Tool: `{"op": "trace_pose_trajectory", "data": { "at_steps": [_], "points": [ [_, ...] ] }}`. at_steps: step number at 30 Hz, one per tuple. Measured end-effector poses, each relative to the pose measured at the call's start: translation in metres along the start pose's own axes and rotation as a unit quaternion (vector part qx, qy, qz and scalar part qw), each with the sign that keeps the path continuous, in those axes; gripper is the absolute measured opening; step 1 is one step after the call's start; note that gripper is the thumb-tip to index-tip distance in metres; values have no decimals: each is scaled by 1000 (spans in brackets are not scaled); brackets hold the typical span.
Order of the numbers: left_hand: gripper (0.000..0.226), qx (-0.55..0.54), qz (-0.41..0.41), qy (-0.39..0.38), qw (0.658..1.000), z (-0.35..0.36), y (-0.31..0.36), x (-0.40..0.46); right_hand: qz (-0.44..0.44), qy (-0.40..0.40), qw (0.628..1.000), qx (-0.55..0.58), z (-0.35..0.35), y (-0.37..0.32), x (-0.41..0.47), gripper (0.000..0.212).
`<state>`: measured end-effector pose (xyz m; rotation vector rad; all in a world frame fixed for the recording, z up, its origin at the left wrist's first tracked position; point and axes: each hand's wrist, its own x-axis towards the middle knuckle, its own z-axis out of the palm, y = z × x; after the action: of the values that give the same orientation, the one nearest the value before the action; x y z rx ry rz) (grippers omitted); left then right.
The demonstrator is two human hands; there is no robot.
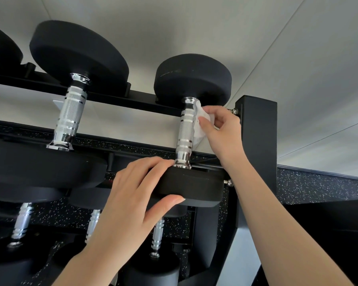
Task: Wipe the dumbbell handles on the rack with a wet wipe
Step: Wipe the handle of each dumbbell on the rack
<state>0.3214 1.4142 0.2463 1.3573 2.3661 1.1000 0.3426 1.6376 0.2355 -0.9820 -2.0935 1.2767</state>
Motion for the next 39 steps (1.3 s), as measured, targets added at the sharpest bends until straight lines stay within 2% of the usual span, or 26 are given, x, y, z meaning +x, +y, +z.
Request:
{"op": "trace_pose_trajectory", "data": {
  "at_steps": [6, 17, 23, 26, 32, 39],
  "points": [
    [52, 3, -5, 0, 1000, 2, -1, 0, -2, -1, 998, -57, 5, -1, 6, 13],
    [53, -1, -3, 1, 1000, 5, -2, -1, -104, -9, 979, -177, 7, 0, 15, 8],
    [52, 11, 1, -14, 1000, 4, -2, 1, -88, -55, 980, -169, 16, 9, 16, 9],
    [53, 20, 5, -18, 1000, 3, -2, 2, -58, -53, 984, -163, 13, 16, 11, 9],
    [52, 17, 9, -7, 1000, 2, -2, 1, -24, -10, 983, -180, -17, 25, 2, 10],
    [57, 22, 2, -1, 1000, 4, -2, -2, -12, 52, 990, -130, -45, 19, -22, 7]
  ]
}}
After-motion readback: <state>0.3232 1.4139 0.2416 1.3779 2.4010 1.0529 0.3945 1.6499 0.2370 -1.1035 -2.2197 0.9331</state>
